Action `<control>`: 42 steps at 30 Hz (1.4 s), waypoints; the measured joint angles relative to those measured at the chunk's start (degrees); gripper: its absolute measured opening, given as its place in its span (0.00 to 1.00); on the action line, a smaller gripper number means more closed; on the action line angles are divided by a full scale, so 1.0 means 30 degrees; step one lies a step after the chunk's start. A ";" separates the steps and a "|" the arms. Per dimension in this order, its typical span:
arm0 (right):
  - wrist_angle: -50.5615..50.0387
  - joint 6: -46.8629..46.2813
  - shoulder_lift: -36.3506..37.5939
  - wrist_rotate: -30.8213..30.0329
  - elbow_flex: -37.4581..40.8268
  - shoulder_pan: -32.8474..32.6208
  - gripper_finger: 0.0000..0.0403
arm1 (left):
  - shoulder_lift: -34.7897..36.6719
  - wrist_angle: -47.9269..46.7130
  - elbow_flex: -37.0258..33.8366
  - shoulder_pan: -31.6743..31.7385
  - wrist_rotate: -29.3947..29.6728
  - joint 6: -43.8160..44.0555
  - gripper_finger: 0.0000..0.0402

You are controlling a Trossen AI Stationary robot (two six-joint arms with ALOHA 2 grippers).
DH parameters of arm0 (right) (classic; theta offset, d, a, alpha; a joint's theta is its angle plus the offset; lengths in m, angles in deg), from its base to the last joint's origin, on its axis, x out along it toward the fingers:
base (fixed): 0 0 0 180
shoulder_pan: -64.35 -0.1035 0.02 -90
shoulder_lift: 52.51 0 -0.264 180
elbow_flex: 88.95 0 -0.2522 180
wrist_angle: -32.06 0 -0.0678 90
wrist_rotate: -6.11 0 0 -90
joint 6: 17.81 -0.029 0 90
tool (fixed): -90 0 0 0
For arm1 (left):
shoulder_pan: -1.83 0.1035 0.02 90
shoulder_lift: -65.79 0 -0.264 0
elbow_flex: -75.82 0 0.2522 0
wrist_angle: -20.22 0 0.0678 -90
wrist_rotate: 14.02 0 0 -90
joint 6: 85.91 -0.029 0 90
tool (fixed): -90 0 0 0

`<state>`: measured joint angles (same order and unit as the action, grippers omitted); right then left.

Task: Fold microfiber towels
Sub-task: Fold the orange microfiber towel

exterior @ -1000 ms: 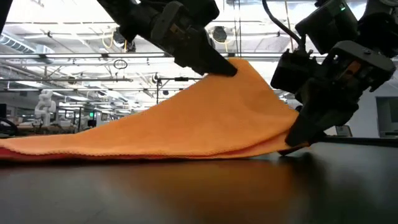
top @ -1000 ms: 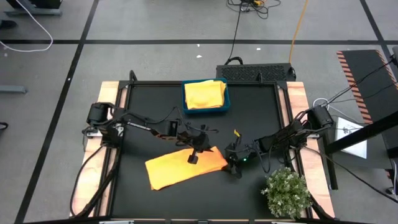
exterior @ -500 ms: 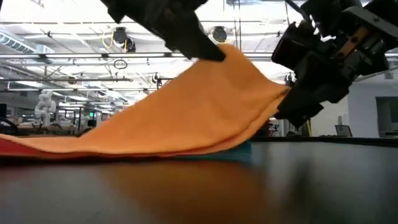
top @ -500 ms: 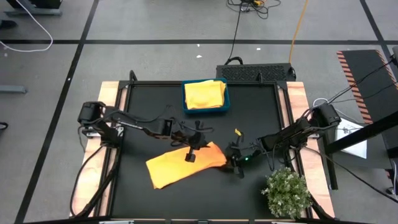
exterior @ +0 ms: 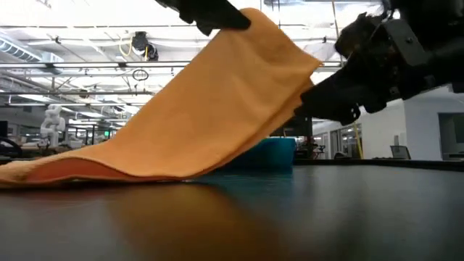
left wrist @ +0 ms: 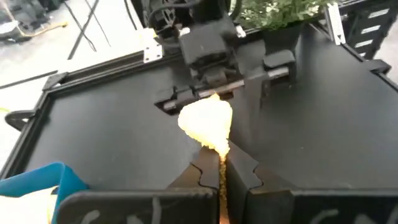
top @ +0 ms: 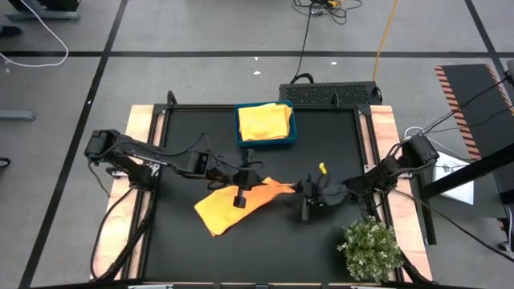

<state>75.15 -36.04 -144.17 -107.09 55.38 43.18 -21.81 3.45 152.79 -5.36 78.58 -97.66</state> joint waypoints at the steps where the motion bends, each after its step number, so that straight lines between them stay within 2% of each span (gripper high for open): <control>1: 0.1163 0.0178 -0.0054 -0.0287 0.0470 0.0000 0.58 | 0.0172 -0.0201 0.0002 -0.0048 0.0129 -0.0002 0.01; 5: 0.3754 0.0574 -0.0323 -0.0275 0.1834 0.0356 0.59 | 0.0496 -0.0326 0.0004 -0.0158 0.0253 -0.0021 0.01; 10: 0.6580 0.2461 -0.0899 -0.0073 0.2101 0.0451 0.59 | 0.0767 -0.0252 0.0002 -0.0209 0.0332 -0.0070 0.01; 20: 0.6964 0.3538 -0.1649 0.2354 0.0609 0.1435 0.59 | 0.0730 -0.0111 -0.0003 -0.0209 0.0655 -0.0073 0.01; 25: 0.7299 0.3231 -0.1648 0.2389 0.0570 0.1414 0.57 | 0.0730 -0.0335 -0.0003 -0.0209 0.0850 -0.0058 0.01; 30: 0.7455 0.2854 -0.1640 0.2360 0.0570 0.1414 0.44 | 0.0730 -0.0545 -0.0003 -0.0209 0.1014 -0.0051 0.01; 38: 0.7817 0.3645 -0.1526 0.2354 0.0570 0.1406 0.04 | 0.0730 -0.0834 -0.0003 -0.0209 0.1022 -0.0064 0.01; 42: 0.7795 0.3592 -0.0951 0.2332 0.0570 0.1406 0.02 | 0.0730 -0.1613 -0.0003 -0.0156 0.1310 0.0147 0.01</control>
<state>98.53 -25.27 -147.02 -100.09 57.09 47.40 -19.62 -1.39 152.78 -5.83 82.51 -97.22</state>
